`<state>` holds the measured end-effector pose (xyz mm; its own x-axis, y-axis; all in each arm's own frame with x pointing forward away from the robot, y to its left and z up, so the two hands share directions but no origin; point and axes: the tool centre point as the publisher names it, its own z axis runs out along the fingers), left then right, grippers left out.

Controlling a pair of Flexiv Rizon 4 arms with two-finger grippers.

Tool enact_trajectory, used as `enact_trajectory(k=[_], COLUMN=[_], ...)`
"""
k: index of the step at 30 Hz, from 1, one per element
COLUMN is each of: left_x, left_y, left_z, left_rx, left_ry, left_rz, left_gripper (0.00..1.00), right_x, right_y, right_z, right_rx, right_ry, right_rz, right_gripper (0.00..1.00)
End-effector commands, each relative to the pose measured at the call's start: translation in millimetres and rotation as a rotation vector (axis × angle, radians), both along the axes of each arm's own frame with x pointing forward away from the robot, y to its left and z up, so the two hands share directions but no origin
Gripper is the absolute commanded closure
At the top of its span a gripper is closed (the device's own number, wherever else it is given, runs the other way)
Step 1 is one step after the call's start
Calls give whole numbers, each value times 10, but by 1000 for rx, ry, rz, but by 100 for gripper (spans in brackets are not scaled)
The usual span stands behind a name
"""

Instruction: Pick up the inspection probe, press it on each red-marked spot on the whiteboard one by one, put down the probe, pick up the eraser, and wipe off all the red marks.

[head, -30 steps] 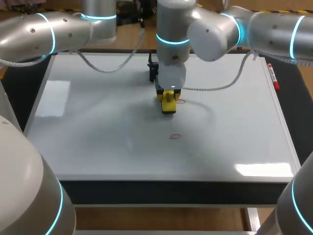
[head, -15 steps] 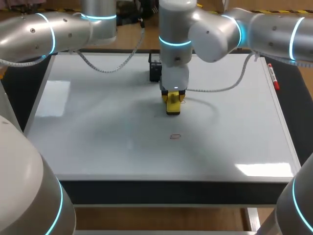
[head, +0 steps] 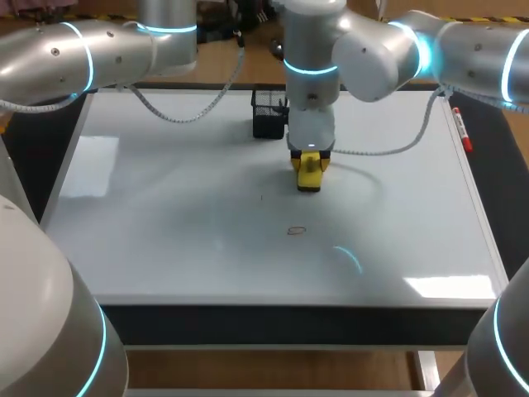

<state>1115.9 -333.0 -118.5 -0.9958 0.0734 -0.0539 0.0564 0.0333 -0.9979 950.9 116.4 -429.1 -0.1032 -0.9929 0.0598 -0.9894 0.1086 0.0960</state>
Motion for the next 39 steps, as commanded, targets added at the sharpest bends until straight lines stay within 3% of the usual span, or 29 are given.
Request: enact_trajectory(k=[1, 9, 19, 39], left_x=[10, 10, 10, 10], left_y=[-2, -2, -2, -2], left_z=[15, 15, 15, 15], left_rx=[2, 2, 2, 2], left_ry=[2, 2, 2, 2], left_rz=[-3, -3, -3, -3], left_gripper=[100, 100, 100, 100], right_x=[-21, -19, 8, -166], right_y=[-215, -445, -881, -1848], right_z=[-9, 47, 401, 547], right_rx=[0, -3, 97, 77], right_ry=[-6, -16, -50, -101], right_rz=[-21, -73, -217, -464], right_gripper=[100, 100, 100, 100])
